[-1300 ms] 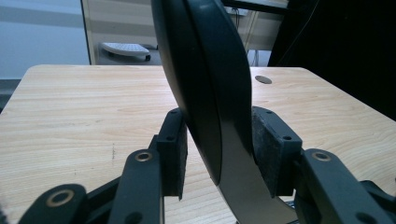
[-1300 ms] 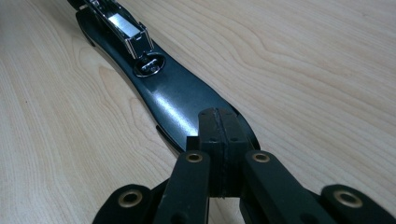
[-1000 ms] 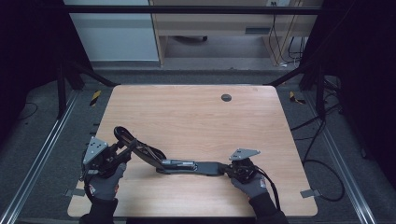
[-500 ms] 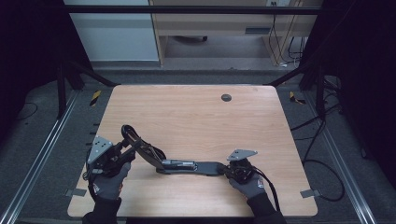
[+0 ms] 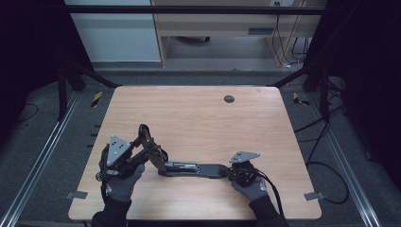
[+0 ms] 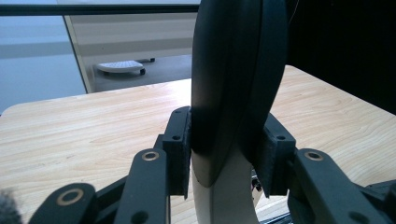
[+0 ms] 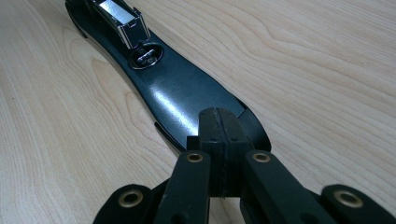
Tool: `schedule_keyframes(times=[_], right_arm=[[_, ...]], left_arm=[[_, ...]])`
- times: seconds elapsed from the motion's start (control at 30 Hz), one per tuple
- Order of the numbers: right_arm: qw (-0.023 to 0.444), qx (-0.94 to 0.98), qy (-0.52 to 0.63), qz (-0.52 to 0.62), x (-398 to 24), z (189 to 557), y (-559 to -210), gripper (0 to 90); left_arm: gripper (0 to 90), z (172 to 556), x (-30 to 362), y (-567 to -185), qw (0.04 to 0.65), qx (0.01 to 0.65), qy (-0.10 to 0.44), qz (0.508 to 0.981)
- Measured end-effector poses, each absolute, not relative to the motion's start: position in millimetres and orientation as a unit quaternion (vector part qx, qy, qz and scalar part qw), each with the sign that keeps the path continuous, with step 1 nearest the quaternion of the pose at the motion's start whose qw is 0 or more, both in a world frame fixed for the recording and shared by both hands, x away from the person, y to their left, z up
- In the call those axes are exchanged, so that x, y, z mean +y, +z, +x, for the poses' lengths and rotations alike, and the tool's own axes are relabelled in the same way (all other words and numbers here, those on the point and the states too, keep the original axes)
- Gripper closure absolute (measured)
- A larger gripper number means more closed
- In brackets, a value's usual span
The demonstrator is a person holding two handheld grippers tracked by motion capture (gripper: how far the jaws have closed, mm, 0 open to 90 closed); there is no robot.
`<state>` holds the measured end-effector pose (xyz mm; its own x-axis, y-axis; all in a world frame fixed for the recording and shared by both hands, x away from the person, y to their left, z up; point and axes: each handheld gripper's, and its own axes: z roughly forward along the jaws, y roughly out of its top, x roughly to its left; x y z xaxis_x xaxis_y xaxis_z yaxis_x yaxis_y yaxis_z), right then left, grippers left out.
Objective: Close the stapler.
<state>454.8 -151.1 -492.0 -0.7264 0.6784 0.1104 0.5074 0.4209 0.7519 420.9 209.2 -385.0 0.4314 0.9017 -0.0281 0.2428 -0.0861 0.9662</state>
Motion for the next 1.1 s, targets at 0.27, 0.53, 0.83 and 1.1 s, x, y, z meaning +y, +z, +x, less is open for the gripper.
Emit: schedule_keyframes(times=[0.27, 0.53, 0.83, 1.1], right_arm=[[0.104, 0.835, 0.404, 0.358, -151, 455, -492, 90.0], [0.104, 0.833, 0.405, 0.361, -151, 455, -492, 90.0], [0.102, 0.833, 0.404, 0.365, -152, 455, -492, 90.0], [0.099, 0.833, 0.404, 0.365, -152, 454, -492, 90.0]], left_arm=[[60.6, 419, 194, -384, 0.51, 0.418, 0.334, 0.673], [58.9, 418, 174, -384, 0.499, 0.396, 0.35, 0.687], [56.1, 419, 145, -387, 0.475, 0.355, 0.374, 0.713], [52.8, 418, 124, -394, 0.459, 0.335, 0.373, 0.734]])
